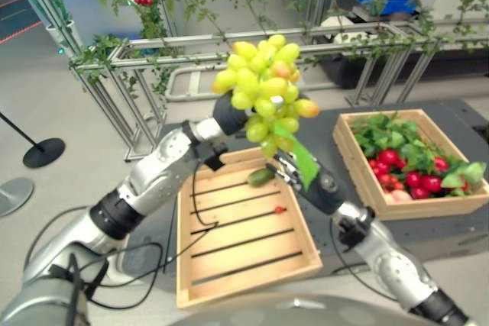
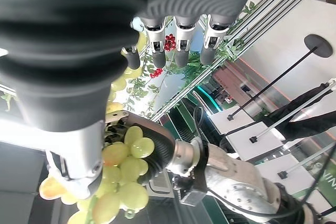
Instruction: Pick up the fruits from the basket on one side to the basket on the other side
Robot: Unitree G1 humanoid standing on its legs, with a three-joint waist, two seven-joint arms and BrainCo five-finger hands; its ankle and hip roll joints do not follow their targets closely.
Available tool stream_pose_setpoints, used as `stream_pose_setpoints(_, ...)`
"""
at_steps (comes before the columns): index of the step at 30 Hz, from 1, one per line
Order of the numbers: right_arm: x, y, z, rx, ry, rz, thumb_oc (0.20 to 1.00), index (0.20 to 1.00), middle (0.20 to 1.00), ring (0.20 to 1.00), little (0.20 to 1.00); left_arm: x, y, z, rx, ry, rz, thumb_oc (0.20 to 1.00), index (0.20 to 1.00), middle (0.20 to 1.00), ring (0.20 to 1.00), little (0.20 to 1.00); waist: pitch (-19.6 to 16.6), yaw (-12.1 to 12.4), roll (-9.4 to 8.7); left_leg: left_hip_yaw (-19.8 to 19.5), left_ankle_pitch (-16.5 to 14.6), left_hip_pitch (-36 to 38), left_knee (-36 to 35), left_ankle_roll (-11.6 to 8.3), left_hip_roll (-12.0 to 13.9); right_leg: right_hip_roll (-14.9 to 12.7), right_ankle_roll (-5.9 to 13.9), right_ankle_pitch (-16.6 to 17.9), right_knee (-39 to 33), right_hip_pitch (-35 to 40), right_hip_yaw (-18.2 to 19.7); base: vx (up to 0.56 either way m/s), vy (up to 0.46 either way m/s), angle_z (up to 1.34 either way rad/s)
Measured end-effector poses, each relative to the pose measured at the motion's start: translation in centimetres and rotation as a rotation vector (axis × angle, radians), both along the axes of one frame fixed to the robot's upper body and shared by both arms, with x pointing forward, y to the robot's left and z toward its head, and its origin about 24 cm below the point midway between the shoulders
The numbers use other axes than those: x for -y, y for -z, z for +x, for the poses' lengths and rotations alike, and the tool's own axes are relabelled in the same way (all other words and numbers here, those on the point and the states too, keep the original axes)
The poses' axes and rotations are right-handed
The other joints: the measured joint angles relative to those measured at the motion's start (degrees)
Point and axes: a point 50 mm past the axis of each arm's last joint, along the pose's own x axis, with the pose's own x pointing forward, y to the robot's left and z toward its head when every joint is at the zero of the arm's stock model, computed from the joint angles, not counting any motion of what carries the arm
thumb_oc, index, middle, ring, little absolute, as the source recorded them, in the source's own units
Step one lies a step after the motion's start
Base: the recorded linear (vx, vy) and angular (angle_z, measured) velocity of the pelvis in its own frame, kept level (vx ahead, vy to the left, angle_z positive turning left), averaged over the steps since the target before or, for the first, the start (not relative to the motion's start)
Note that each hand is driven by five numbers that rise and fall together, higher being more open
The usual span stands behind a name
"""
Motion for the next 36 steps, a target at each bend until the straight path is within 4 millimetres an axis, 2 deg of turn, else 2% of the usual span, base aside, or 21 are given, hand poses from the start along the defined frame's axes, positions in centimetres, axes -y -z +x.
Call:
stream_pose_setpoints(10, 0.1, -0.3, 0.3, 0.009, 0.014, 0.017, 1.000, 1.000, 1.000, 1.000, 1.000, -0.4, 1.5, -0.5, -0.051, 0.009, 0.006, 0.200, 0.200, 0.200, 0.200, 0.200, -0.01, 0.07, 0.02, -0.02, 0.00, -0.04, 0.00, 0.00, -0.01, -0.01, 0.13, -0.09, 0.00, -0.05, 0.00, 0.00, 0.000, 0.00)
stream_pose_setpoints(19, 1.8, -1.7, 1.4, 0.089, 0.160, 0.055, 1.000, 1.000, 1.000, 1.000, 1.000, -1.0, 3.7, -1.2, -0.135, 0.016, 0.035, 0.200, 0.200, 0.200, 0.200, 0.200, 0.08, 0.06, 0.11, -0.04, -0.01, -0.08, -0.01, -0.01, 0.02, -0.04, 0.14, -0.10, -0.05, -0.07, 0.00, 0.00, 0.000, 0.00)
stream_pose_setpoints(28, 1.7, -1.6, 1.4, 0.080, 0.164, 0.053, 1.000, 1.000, 1.000, 1.000, 1.000, -1.0, 5.9, -2.2, -0.223, 0.072, 0.129, 0.200, 0.200, 0.200, 0.200, 0.200, 0.36, 0.22, -0.07, -0.04, -0.01, -0.07, -0.01, -0.01, 0.00, 0.00, 0.15, -0.10, -0.07, -0.05, -0.01, 0.00, 0.000, 0.00)
stream_pose_setpoints(36, 1.9, -1.8, 1.6, 0.091, 0.160, 0.035, 1.000, 1.000, 1.000, 1.000, 1.000, -1.3, 6.6, -2.5, -0.251, 0.094, 0.168, 0.200, 0.200, 0.200, 0.200, 0.200, 1.44, 0.24, -0.07, -0.09, 0.00, -0.09, -0.01, -0.01, 0.04, 0.00, 0.15, -0.11, -0.07, -0.03, -0.02, 0.00, 0.000, 0.00)
